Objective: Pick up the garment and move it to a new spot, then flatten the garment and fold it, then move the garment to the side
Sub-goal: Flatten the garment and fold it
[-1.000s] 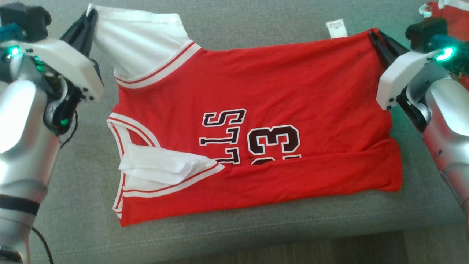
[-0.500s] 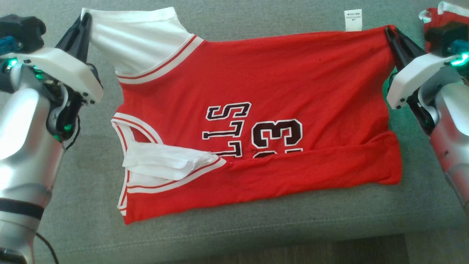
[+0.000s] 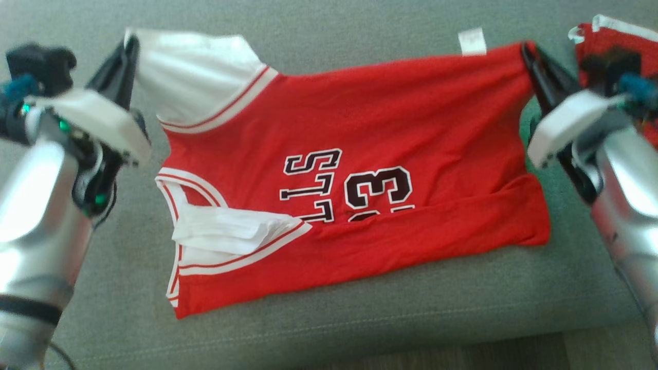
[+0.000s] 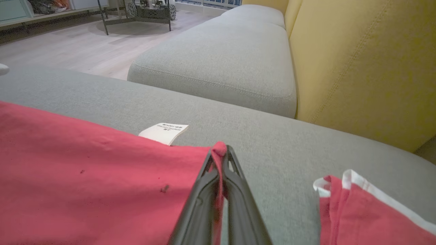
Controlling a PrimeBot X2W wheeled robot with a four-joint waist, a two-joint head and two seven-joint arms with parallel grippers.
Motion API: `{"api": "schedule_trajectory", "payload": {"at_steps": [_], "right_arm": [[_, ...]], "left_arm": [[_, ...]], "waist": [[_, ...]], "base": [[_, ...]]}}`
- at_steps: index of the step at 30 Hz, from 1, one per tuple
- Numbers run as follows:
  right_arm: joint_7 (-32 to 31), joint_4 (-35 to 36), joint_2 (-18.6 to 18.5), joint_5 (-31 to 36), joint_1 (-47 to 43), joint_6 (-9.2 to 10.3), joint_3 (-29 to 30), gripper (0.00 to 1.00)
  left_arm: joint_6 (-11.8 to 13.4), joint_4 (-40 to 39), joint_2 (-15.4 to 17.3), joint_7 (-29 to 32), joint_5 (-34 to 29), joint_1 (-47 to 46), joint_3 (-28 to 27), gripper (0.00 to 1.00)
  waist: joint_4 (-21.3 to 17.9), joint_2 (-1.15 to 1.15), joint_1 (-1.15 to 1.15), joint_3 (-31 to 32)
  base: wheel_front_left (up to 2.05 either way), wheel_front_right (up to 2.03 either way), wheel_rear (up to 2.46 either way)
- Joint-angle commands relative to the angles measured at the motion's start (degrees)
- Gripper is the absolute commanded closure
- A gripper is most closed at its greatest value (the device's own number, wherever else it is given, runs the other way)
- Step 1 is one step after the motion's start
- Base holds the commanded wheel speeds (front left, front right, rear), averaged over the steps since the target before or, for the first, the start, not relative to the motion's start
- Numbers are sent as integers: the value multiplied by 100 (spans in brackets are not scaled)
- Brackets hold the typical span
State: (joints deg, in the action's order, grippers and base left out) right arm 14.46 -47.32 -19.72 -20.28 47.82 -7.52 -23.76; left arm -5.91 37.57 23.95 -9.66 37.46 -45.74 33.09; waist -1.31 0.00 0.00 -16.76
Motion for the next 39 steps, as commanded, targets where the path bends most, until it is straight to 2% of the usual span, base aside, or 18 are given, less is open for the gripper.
{"api": "schedule_trajectory", "payload": {"at_steps": [1, 8, 19, 30, 39], "right_arm": [[52, 221, -98, -42, -170, 3, 22, 100], [53, 517, -254, -279, -689, 3, -98, 100], [53, 802, -775, -831, -1097, 3, -635, 100], [-255, 961, -1240, -1283, -1319, 3, -1286, 100], [-493, 1214, -1607, -1653, -1518, 3, -1587, 100]], "left_arm": [[-8, -191, 390, 3, -12, -13, -166, 100], [-25, -771, 695, 53, 83, 547, -116, 100], [-32, -2167, 1460, 804, 272, 1654, 206, 100], [-92, -3079, 1958, 1441, 487, 2311, 598, 100], [-129, -3539, 2341, 2044, 794, 2590, 908, 100]], "waist": [[-7, 0, 0, 87], [-11, 0, 0, 285], [178, 0, 0, 472], [304, 0, 0, 565], [308, 0, 0, 602]], "base": [[0, 0, 0], [0, 0, 0], [0, 0, 0], [0, 0, 0], [0, 0, 0]]}}
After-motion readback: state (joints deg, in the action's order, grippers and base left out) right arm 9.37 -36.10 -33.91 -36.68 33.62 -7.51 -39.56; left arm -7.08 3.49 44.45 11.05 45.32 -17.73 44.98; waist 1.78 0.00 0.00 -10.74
